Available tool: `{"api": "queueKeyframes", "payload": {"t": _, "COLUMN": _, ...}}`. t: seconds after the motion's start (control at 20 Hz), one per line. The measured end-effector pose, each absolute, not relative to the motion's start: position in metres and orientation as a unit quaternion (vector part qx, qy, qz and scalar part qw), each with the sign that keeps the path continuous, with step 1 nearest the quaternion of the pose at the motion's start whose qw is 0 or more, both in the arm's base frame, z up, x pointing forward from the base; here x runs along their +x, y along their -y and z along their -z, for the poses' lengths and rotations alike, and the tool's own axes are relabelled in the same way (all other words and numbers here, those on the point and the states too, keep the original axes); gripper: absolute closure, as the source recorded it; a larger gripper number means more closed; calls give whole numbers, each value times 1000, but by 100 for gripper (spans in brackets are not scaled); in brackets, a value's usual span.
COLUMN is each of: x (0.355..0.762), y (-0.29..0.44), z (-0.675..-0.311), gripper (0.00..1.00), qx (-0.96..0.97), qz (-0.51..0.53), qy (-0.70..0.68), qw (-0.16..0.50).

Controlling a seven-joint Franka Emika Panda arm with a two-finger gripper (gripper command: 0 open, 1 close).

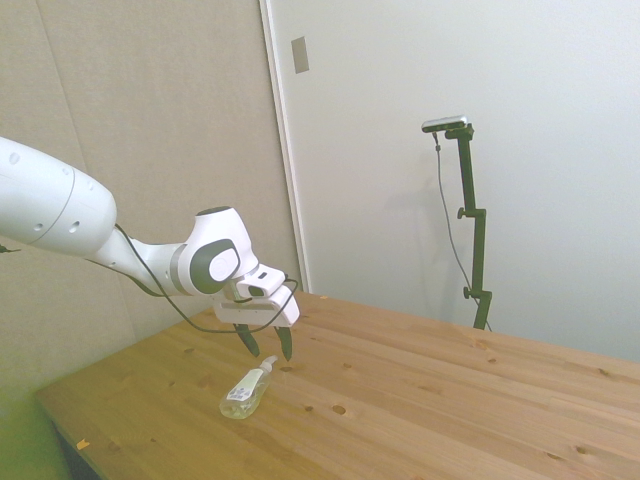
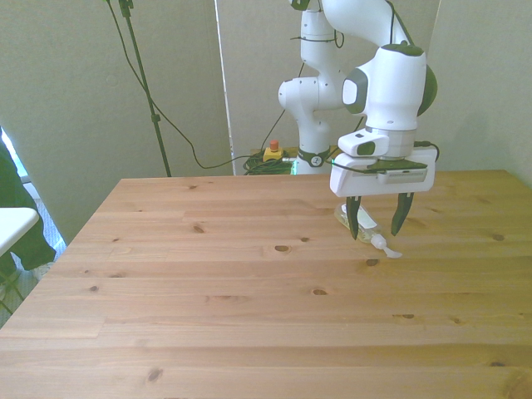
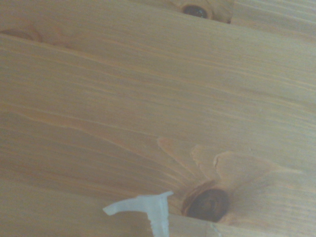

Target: Stand the sanitizer

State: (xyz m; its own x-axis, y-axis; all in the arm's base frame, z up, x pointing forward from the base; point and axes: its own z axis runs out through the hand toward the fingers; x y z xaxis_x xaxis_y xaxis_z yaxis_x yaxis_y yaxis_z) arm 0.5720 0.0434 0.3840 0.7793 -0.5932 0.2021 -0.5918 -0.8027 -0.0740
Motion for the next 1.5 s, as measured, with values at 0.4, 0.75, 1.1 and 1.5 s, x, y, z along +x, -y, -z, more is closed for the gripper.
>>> {"api": "queueKeyframes", "payload": {"t": 0.4, "x": 587, "y": -37, "z": -356, "gripper": 100, "qx": -943, "qz": 92, "qy": -321, "qw": -5}}
{"api": "queueKeyframes", "payload": {"t": 0.75, "x": 589, "y": -25, "z": -353, "gripper": 100, "qx": -937, "qz": 89, "qy": -338, "qw": -3}}
{"api": "queueKeyframes", "payload": {"t": 1.1, "x": 590, "y": -18, "z": -349, "gripper": 100, "qx": -932, "qz": 81, "qy": -353, "qw": 3}}
{"api": "queueKeyframes", "payload": {"t": 1.5, "x": 589, "y": -10, "z": -349, "gripper": 100, "qx": -927, "qz": 70, "qy": -369, "qw": 6}}
